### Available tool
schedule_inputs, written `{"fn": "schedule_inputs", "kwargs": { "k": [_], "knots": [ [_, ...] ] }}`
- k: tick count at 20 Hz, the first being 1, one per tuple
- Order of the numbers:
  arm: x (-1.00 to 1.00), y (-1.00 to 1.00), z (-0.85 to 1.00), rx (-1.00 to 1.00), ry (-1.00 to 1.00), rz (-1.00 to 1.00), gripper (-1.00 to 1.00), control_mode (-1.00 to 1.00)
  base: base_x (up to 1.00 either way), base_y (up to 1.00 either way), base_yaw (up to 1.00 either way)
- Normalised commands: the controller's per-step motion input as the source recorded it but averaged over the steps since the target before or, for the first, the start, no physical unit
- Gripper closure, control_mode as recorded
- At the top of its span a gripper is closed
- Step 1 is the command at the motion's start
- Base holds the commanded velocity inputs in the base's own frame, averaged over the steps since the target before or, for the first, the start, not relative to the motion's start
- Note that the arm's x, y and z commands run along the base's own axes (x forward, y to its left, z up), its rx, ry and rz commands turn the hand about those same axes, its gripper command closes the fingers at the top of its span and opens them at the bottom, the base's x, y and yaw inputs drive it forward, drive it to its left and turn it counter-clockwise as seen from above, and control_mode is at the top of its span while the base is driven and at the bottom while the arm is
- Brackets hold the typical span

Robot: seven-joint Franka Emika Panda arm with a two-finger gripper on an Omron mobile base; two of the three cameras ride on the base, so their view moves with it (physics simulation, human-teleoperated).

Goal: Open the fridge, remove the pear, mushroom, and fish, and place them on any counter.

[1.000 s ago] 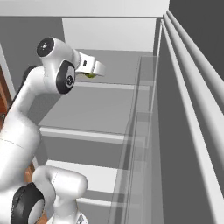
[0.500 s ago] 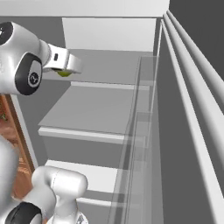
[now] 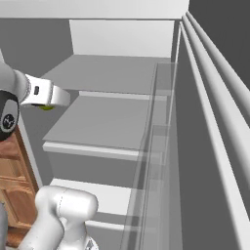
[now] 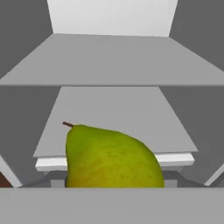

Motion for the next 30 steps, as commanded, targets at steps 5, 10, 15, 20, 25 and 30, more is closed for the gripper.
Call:
{"fn": "schedule_inputs", "kwargs": {
  "k": [5,10,15,20,25,30],
  "knots": [
    [-0.32,0.01,0.0,0.01,0.0,0.03,1.0,-1.0,0.0,0.0,0.0],
    [0.0,0.0,0.0,0.0,0.0,0.0,1.0,-1.0,0.0,0.0,0.0],
    [-0.01,0.0,0.0,0.0,0.0,0.0,1.0,-1.0,0.0,0.0,0.0],
    [-0.05,0.03,0.0,0.0,0.0,0.0,1.0,1.0,-0.32,0.5,0.03],
    [0.0,0.0,0.0,0.0,0.0,0.0,1.0,1.0,-0.37,0.99,0.11],
    [0.0,0.0,0.0,0.0,0.0,0.0,1.0,1.0,-0.04,1.0,0.11]
  ]
}}
